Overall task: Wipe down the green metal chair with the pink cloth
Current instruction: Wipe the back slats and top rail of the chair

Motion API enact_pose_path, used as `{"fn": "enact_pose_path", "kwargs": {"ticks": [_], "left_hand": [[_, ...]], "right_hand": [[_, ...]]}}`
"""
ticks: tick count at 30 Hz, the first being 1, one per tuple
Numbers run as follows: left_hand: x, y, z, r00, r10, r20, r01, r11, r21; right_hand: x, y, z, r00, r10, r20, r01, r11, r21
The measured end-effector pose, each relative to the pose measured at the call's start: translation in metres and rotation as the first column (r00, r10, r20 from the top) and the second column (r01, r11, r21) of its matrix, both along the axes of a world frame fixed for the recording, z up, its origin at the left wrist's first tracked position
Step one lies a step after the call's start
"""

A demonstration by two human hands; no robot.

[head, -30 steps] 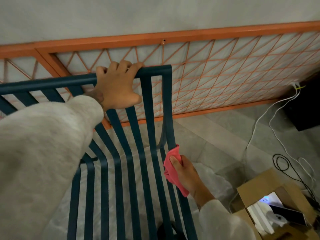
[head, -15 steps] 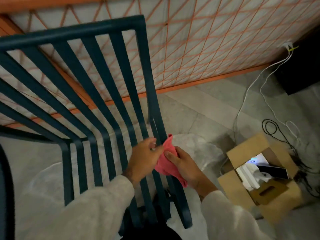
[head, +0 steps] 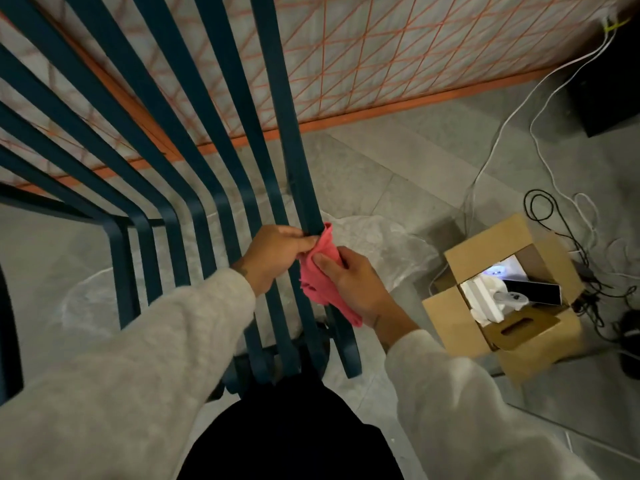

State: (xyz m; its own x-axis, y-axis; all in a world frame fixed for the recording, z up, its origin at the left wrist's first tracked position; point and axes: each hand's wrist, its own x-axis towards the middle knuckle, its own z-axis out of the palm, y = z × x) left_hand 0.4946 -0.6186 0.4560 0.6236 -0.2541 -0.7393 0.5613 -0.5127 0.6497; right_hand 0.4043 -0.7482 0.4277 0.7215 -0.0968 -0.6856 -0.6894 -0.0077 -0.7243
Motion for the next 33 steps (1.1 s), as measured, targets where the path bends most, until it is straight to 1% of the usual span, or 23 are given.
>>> {"fn": "enact_pose_path", "kwargs": {"ticks": [3,6,9,12,14,16,19,22,25,27,29,30,31,32,33], "left_hand": [[-0.005,-0.002,-0.001,0.999,0.041,0.004,-0.041,0.999,0.009],[-0.009,-0.002,-0.003,0.998,0.066,-0.021,-0.066,0.998,0.003],[-0.006,-0.001,-0.006,0.999,0.033,0.003,-0.033,0.999,0.037],[-0.001,-0.002,-0.008,0.999,-0.027,0.021,0.025,0.997,0.079],[0.001,-0.002,-0.009,0.999,-0.038,0.010,0.037,0.996,0.083],[0.001,-0.002,-0.010,0.999,-0.045,0.011,0.044,0.995,0.085],[-0.003,-0.002,-0.008,0.998,-0.039,0.042,0.035,0.996,0.079],[-0.011,-0.005,-0.008,0.997,0.032,0.065,-0.034,0.999,0.029],[-0.027,0.002,-0.015,0.991,0.086,0.105,-0.086,0.996,-0.003],[-0.041,0.014,-0.020,0.989,0.059,0.137,-0.060,0.998,0.001],[-0.054,0.031,-0.025,0.988,0.044,0.149,-0.042,0.999,-0.013],[-0.063,0.043,-0.025,0.988,0.046,0.145,-0.043,0.999,-0.023],[-0.070,0.054,-0.026,0.989,0.050,0.137,-0.047,0.999,-0.028],[-0.079,0.066,-0.025,0.990,0.059,0.130,-0.055,0.998,-0.035],[-0.087,0.076,-0.022,0.990,0.072,0.122,-0.066,0.997,-0.049]], "right_hand": [[-0.044,0.004,0.003,0.999,-0.040,-0.021,0.041,0.998,0.042],[-0.108,-0.002,0.000,0.996,0.027,-0.083,-0.017,0.994,0.109],[-0.139,-0.008,-0.007,0.991,0.065,-0.117,-0.054,0.994,0.092],[-0.120,-0.012,-0.005,0.989,0.101,-0.107,-0.091,0.991,0.094],[-0.089,-0.009,-0.003,0.993,0.079,-0.082,-0.073,0.994,0.079],[-0.051,-0.002,0.000,0.998,0.020,-0.053,-0.018,0.999,0.040],[-0.014,0.007,0.004,1.000,0.023,0.015,-0.023,0.999,-0.046],[-0.027,0.005,0.006,0.999,-0.004,0.033,0.005,1.000,-0.030],[-0.058,0.000,0.006,1.000,-0.008,-0.001,0.008,1.000,0.024],[-0.075,-0.005,0.007,1.000,0.009,-0.001,-0.009,1.000,-0.028],[-0.088,-0.009,0.011,0.999,0.033,0.032,-0.028,0.989,-0.148],[-0.095,-0.008,0.015,0.998,0.022,0.063,-0.008,0.978,-0.207],[-0.098,-0.008,0.021,0.995,-0.014,0.103,0.038,0.971,-0.234],[-0.101,-0.006,0.028,0.987,-0.062,0.145,0.095,0.968,-0.234],[-0.102,-0.005,0.037,0.974,-0.130,0.185,0.166,0.968,-0.190]]}}
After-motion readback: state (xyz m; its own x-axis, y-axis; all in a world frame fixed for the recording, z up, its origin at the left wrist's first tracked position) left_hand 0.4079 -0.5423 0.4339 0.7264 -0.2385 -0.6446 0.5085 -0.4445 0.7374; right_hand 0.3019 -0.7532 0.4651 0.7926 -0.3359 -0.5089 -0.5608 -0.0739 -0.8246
